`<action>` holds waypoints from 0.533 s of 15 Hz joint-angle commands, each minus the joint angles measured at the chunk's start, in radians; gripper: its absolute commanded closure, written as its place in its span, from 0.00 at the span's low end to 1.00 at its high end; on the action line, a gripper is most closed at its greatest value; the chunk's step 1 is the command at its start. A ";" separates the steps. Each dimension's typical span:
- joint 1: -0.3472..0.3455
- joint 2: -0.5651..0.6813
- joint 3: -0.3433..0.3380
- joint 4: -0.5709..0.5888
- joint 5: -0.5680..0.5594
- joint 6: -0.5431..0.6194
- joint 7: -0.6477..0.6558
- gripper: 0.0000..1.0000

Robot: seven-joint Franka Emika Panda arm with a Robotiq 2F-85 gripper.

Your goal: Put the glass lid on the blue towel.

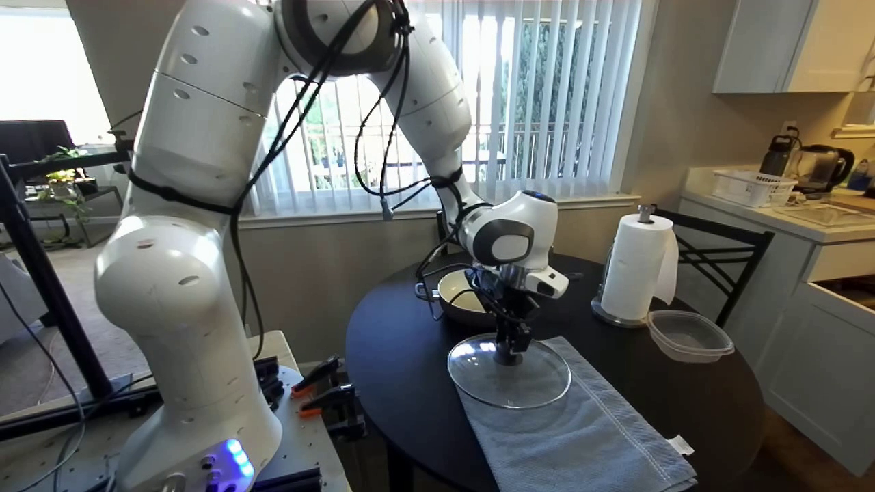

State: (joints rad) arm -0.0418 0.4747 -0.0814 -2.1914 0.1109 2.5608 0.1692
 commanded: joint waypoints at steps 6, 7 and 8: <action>0.031 0.078 -0.046 0.082 -0.023 0.019 0.079 0.68; 0.031 0.070 -0.049 0.073 -0.021 0.025 0.083 0.68; 0.026 0.069 -0.046 0.073 -0.012 0.023 0.082 0.68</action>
State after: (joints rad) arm -0.0276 0.5830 -0.1102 -2.0913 0.1092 2.5681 0.2107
